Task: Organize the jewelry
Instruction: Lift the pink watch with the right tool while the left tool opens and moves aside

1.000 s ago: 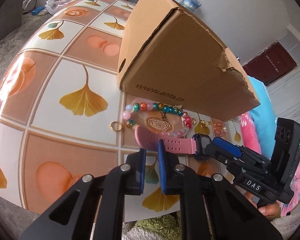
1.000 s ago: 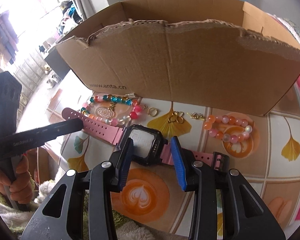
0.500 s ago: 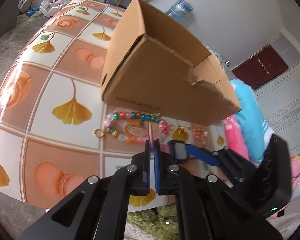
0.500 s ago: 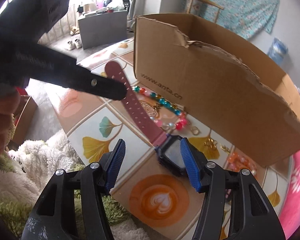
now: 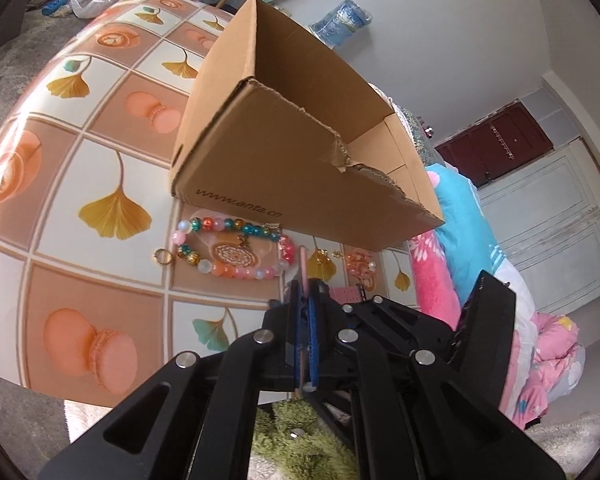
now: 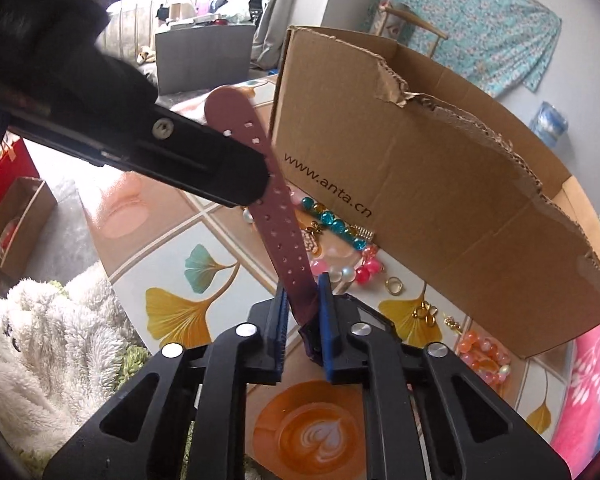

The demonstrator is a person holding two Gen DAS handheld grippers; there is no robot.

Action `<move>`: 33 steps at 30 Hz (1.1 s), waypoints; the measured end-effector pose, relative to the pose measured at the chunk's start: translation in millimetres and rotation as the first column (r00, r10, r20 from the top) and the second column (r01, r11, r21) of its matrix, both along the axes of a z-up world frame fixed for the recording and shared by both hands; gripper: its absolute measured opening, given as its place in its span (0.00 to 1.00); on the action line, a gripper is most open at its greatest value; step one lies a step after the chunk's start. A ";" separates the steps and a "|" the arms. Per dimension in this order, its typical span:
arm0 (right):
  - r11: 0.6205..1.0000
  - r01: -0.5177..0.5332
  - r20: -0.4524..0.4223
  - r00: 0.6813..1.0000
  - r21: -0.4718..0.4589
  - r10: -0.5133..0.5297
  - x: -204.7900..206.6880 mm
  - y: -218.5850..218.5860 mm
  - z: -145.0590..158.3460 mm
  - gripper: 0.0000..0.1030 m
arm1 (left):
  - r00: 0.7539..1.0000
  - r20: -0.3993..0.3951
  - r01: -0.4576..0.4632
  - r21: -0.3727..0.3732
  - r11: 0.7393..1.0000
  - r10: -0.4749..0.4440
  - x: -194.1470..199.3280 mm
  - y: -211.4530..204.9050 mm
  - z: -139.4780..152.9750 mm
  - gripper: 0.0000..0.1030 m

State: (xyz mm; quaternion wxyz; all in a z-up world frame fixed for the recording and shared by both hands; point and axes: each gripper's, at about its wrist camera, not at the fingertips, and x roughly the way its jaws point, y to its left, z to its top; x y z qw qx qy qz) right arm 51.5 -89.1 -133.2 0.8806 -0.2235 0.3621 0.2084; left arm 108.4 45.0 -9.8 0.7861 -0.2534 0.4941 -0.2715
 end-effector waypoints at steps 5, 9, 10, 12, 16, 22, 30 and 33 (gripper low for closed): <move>0.996 -0.026 -0.076 0.997 0.083 0.032 6.6 -11.5 11.6 0.03 | 1.000 0.022 -0.019 0.057 0.998 0.018 -6.9 7.0 -1.3 0.12; 0.993 -0.055 -0.140 0.988 0.107 0.070 15.6 -16.9 15.5 0.03 | 0.997 0.081 -0.019 0.174 0.985 0.005 -16.4 7.5 1.7 0.30; 0.992 -0.061 -0.158 0.984 0.114 0.079 18.4 -18.7 16.9 0.02 | 0.995 0.101 -0.019 0.200 0.980 -0.001 -19.4 7.7 3.0 0.32; 0.990 -0.068 -0.192 0.977 0.125 0.091 26.8 -21.8 19.1 0.02 | 0.989 0.144 -0.025 0.254 0.967 -0.013 -25.8 8.5 6.9 0.37; 0.986 -0.078 -0.259 0.959 0.146 0.114 41.4 -25.9 22.4 0.02 | 0.973 0.224 -0.023 0.332 0.943 -0.055 -38.1 8.5 14.0 0.46; 0.985 -0.108 -0.314 0.938 0.133 0.145 46.3 -22.5 27.2 0.02 | 0.941 0.279 0.051 0.442 0.896 -0.191 -53.1 -15.2 15.1 0.49; 0.985 -0.139 -0.329 0.929 0.107 0.167 49.5 -14.1 24.5 0.02 | 0.912 0.301 0.100 0.496 0.863 -0.278 -63.1 -31.6 9.3 0.51; 0.984 -0.152 -0.325 0.929 0.096 0.176 47.1 -11.0 21.6 0.02 | 0.916 0.312 0.067 0.500 0.863 -0.252 -56.6 -27.8 6.7 0.51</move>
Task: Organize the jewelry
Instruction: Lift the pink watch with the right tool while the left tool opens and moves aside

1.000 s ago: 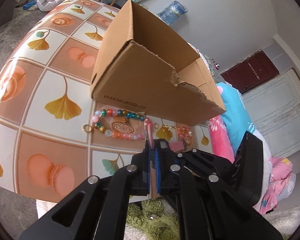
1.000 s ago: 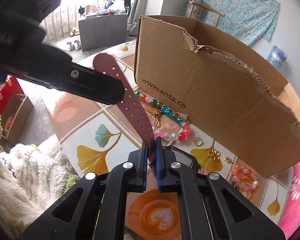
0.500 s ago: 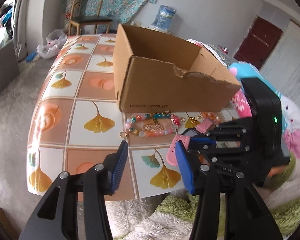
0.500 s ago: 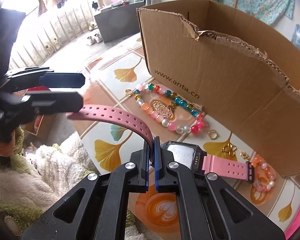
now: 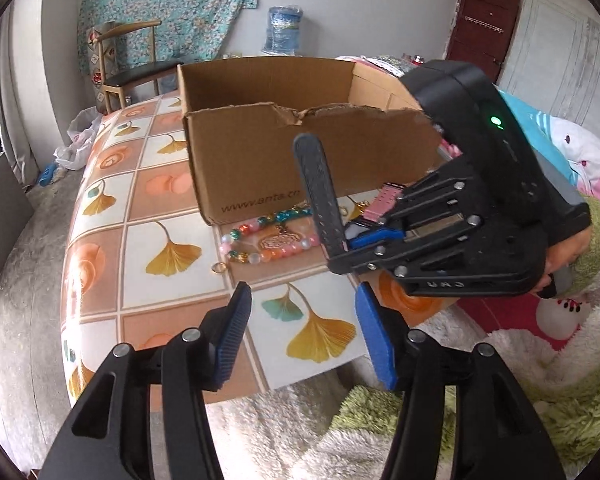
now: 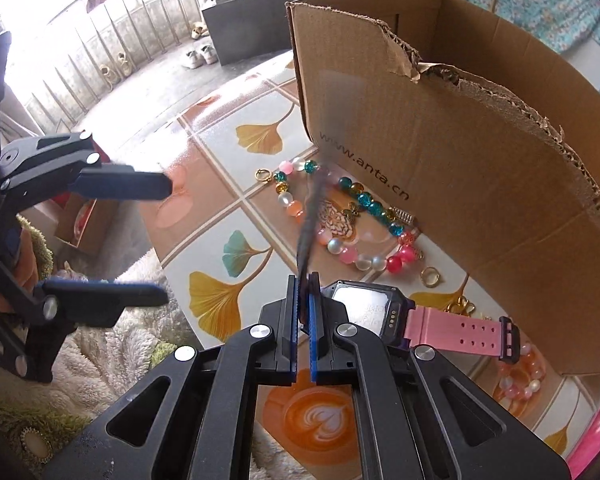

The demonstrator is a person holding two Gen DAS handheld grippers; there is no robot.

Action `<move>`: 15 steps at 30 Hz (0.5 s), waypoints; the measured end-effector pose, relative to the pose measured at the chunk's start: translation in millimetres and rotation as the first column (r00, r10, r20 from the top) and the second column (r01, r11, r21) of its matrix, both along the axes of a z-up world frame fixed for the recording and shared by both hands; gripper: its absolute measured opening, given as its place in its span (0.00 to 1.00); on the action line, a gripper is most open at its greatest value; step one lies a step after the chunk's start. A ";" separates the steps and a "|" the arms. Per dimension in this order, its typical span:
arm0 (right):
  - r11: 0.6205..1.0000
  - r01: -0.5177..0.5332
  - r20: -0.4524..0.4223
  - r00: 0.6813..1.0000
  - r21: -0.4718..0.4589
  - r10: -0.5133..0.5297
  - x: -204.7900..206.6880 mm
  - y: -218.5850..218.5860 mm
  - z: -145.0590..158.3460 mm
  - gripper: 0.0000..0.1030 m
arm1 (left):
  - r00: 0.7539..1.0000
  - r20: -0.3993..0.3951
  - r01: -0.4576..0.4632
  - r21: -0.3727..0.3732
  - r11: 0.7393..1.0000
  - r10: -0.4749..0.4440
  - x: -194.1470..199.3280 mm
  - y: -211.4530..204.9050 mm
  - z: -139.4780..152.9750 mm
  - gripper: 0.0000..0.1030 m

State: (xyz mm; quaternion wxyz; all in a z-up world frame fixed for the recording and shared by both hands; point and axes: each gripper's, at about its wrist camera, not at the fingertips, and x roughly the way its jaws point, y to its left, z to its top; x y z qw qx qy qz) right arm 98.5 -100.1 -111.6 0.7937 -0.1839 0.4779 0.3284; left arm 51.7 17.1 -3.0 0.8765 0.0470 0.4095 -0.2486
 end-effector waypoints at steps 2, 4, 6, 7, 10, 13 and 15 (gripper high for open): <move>1.000 -0.019 0.017 1.000 -0.021 0.019 -1.3 3.4 -1.1 0.02 | 1.000 0.003 -0.023 -0.029 0.999 0.023 5.8 5.9 0.1 0.51; 0.998 -0.039 0.041 0.998 -0.053 0.041 -6.7 5.4 -1.7 0.02 | 0.999 -0.009 -0.046 -0.070 0.996 0.045 11.7 12.2 0.6 0.51; 0.995 -0.053 0.060 0.997 -0.082 0.058 -10.4 11.6 -4.1 0.02 | 0.998 -0.015 -0.062 -0.104 0.993 0.060 15.8 17.1 1.7 0.51; 0.993 -0.061 0.070 0.995 -0.099 0.068 -12.2 12.7 -4.3 0.02 | 0.998 -0.013 -0.062 -0.118 0.991 0.060 16.3 18.5 2.8 0.51; 0.988 -0.084 0.088 0.992 -0.129 0.096 -16.5 15.3 -5.4 0.02 | 0.999 -0.006 -0.034 -0.164 0.986 0.034 15.0 20.1 8.0 0.51; 0.985 -0.099 0.094 0.989 -0.142 0.113 -17.9 19.1 -6.2 0.03 | 1.000 -0.022 -0.025 -0.203 0.979 0.021 17.6 19.7 7.3 0.51; 0.984 -0.103 0.100 0.988 -0.146 0.118 -19.1 21.0 -6.7 0.03 | 0.999 -0.028 -0.029 -0.203 0.979 0.023 19.3 17.4 5.0 0.51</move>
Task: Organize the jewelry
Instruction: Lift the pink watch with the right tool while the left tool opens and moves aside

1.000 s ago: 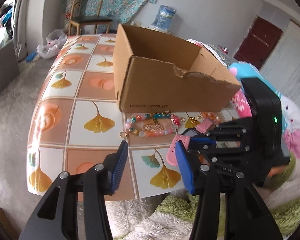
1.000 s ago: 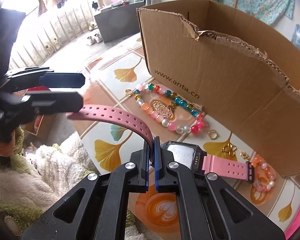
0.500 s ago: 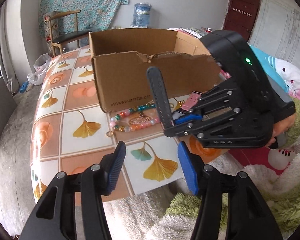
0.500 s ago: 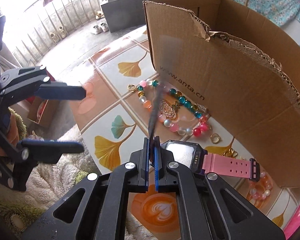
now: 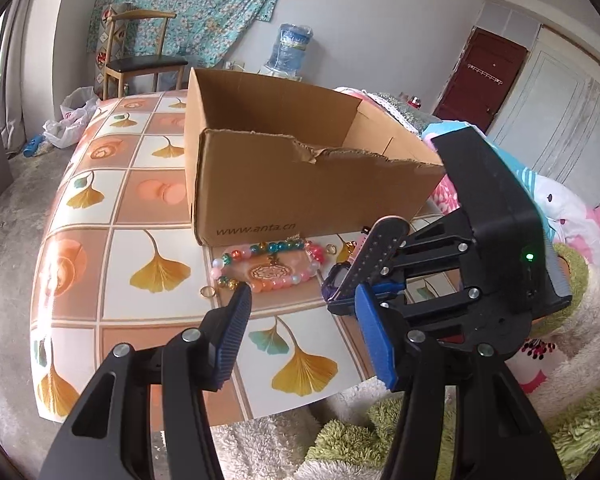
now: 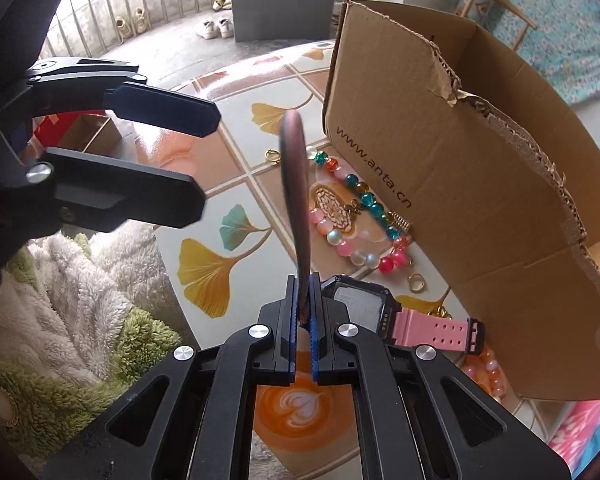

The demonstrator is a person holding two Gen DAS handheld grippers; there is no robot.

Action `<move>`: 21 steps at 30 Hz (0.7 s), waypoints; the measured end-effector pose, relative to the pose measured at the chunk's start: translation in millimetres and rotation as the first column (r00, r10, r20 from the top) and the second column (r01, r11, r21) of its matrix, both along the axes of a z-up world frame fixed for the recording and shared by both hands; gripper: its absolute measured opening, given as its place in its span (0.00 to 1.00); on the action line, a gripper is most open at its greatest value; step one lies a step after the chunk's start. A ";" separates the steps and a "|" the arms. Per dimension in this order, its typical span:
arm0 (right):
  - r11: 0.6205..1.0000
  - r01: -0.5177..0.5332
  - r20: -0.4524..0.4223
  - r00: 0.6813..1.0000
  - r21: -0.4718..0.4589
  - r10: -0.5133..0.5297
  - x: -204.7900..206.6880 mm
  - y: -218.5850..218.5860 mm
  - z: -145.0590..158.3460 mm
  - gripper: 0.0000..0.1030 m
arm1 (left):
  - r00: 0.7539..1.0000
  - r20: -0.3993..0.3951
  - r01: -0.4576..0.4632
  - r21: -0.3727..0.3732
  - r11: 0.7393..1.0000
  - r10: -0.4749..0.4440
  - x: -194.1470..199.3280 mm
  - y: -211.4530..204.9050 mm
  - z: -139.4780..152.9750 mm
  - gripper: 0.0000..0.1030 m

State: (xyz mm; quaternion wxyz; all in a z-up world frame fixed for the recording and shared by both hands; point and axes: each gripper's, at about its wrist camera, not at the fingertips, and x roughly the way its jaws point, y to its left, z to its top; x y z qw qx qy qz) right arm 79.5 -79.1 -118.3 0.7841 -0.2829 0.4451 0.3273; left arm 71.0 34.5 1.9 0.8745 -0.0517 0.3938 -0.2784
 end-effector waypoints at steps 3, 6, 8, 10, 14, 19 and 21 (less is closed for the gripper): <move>1.000 0.010 0.001 1.000 0.003 -0.010 -5.1 0.7 -0.4 0.03 | 1.000 -0.004 0.004 -0.011 1.000 -0.004 0.9 -2.0 -2.4 0.51; 1.000 0.029 0.000 1.000 0.012 -0.029 -5.5 1.9 0.3 0.03 | 1.000 -0.008 0.015 -0.026 1.000 -0.015 3.4 -2.3 -3.4 0.51; 0.997 0.063 -0.017 0.998 0.037 -0.063 -2.7 -1.1 2.0 0.03 | 1.000 -0.005 0.018 -0.023 1.000 -0.018 4.4 -1.9 -3.5 0.51; 0.990 0.112 -0.042 0.993 0.080 -0.109 0.9 -8.6 7.5 0.02 | 1.000 -0.001 0.017 -0.025 1.000 -0.017 5.4 0.8 -3.0 0.51; 0.953 0.234 -0.088 0.971 0.191 -0.221 10.2 -27.5 22.5 0.01 | 1.000 0.006 0.008 -0.038 0.999 -0.008 8.4 7.0 0.9 0.51; 0.868 0.362 -0.133 0.932 0.340 -0.337 11.0 -52.2 55.0 0.01 | 1.000 0.015 0.020 -0.035 0.999 -0.020 7.3 11.4 7.8 0.51; 0.832 0.376 -0.164 0.927 0.407 -0.339 9.2 -56.2 67.7 0.01 | 0.999 0.017 0.035 -0.031 0.999 -0.034 5.2 11.7 10.6 0.51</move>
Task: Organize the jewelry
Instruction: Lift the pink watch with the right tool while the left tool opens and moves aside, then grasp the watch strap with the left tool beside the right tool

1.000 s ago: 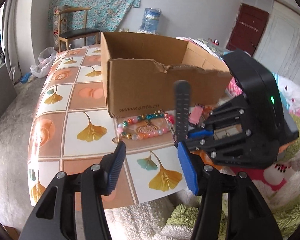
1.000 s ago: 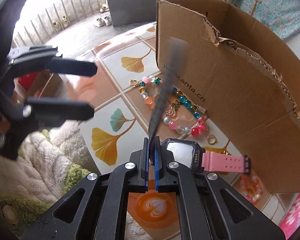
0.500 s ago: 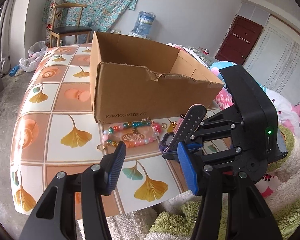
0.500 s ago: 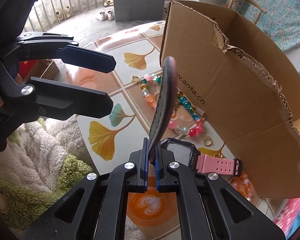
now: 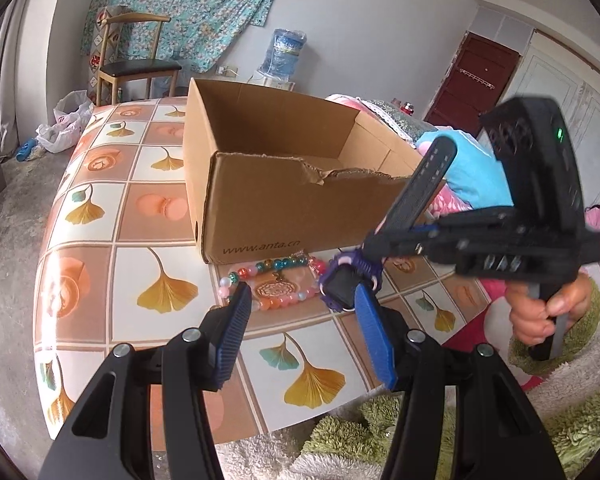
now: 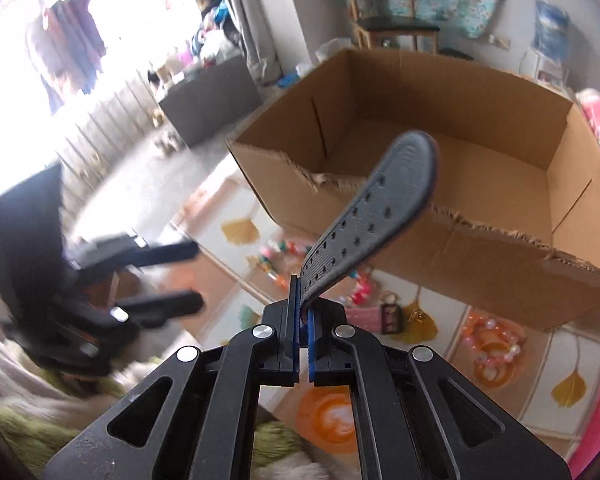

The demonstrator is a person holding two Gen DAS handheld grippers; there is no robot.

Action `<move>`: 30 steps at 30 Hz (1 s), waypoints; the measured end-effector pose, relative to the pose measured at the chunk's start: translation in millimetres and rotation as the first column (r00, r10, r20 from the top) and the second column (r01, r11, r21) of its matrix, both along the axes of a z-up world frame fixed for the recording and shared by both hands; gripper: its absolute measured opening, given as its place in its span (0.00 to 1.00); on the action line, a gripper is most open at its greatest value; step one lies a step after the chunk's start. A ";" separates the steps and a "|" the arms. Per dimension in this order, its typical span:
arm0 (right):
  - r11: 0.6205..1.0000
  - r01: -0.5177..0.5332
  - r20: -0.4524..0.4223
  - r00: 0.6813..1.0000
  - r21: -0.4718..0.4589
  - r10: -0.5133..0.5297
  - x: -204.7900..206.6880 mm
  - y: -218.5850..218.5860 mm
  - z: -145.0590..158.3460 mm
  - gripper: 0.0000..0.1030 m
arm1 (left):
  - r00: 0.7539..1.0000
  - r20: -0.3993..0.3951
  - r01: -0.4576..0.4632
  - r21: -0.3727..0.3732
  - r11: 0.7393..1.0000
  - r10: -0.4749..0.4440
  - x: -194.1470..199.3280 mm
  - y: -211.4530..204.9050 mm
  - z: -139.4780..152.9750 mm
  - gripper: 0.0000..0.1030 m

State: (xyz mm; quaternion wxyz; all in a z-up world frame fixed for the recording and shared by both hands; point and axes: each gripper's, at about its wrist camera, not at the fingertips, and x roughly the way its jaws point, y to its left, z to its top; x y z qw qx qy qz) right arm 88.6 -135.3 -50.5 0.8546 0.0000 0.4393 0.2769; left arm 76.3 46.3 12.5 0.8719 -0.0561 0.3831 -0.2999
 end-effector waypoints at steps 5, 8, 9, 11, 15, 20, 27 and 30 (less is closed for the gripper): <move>0.978 -0.011 -0.026 1.000 0.207 0.016 -0.4 3.4 25.0 0.01 | 1.000 -0.001 0.016 0.015 1.000 -0.016 -8.6 -0.3 5.8 0.51; 0.928 -0.017 -0.090 0.994 0.373 0.054 5.7 5.2 20.7 0.01 | 1.000 -0.012 0.003 0.020 1.000 -0.002 -12.3 4.1 6.9 0.51; 0.914 -0.017 -0.110 0.992 0.406 0.068 8.6 7.0 16.3 0.01 | 1.000 -0.018 -0.008 0.023 1.000 0.008 -13.3 7.0 6.7 0.51; 0.906 -0.026 -0.127 0.988 0.422 0.088 12.0 17.2 9.5 0.01 | 0.999 -0.026 -0.031 0.038 0.999 0.032 -14.7 12.3 4.7 0.51; 0.875 -0.070 -0.135 0.979 0.479 0.153 13.3 34.8 10.8 0.01 | 0.996 -0.039 -0.072 0.056 0.996 0.075 -16.6 21.4 3.4 0.51; 0.844 -0.062 -0.136 0.978 0.533 0.158 23.6 37.3 15.6 0.01 | 0.991 -0.024 -0.130 0.094 0.987 0.133 -19.4 29.4 4.0 0.51; 0.935 0.189 -0.229 0.966 0.299 -0.122 13.6 -34.5 -40.7 0.01 | 0.990 -0.029 -0.133 0.155 0.979 0.139 -15.3 20.2 -7.6 0.51; 0.933 0.272 -0.258 0.943 0.234 -0.210 4.9 -61.2 -58.5 0.01 | 0.992 -0.039 -0.110 0.177 0.978 0.119 -13.8 11.7 -12.4 0.51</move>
